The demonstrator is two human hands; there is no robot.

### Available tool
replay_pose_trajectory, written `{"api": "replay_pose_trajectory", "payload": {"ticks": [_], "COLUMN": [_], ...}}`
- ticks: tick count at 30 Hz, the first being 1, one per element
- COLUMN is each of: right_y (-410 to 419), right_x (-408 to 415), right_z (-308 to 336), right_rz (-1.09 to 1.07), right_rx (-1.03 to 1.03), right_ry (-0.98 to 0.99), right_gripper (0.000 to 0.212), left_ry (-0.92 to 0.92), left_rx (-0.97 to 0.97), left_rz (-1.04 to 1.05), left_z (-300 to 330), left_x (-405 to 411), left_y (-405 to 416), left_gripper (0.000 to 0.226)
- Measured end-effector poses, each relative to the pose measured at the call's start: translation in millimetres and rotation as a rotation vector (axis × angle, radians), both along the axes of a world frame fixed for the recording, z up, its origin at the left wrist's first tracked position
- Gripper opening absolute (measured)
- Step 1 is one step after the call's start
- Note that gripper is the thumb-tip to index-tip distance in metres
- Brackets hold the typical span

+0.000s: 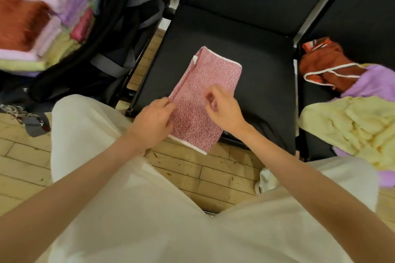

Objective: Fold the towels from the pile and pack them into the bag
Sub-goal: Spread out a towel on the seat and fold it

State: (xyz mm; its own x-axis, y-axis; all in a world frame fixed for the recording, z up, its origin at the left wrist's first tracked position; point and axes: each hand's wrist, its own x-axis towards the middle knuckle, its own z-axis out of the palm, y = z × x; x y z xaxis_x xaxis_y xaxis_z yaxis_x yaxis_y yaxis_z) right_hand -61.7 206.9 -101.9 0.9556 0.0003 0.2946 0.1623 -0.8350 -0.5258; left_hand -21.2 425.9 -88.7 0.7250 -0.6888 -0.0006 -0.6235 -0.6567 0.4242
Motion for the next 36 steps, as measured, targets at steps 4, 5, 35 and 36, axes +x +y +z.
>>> {"api": "replay_pose_trajectory", "payload": {"ticks": [4,5,35,36], "right_y": [0,0,-40,-43], "right_x": [-58,-67,-100,-100], "right_z": [1,-3,15,17], "right_rz": [0.279,0.343,-0.272,-0.307], "right_rx": [-0.318,-0.367,0.55,0.574], "right_ry": [-0.026,0.0,0.062,0.029], "right_gripper": [0.021,0.028,0.008,0.007], "left_ry": [0.032,0.046,0.376,0.455], "left_rx": [0.051,0.074,-0.151,-0.217], "left_rz": [-0.16,-0.169,-0.032,-0.001], "left_z": [-2,-4,41,46], "left_x": [3,5,-16,-15], "left_y": [-3,-3,-40,-45], "left_gripper": [0.034,0.034,0.014,0.013]}}
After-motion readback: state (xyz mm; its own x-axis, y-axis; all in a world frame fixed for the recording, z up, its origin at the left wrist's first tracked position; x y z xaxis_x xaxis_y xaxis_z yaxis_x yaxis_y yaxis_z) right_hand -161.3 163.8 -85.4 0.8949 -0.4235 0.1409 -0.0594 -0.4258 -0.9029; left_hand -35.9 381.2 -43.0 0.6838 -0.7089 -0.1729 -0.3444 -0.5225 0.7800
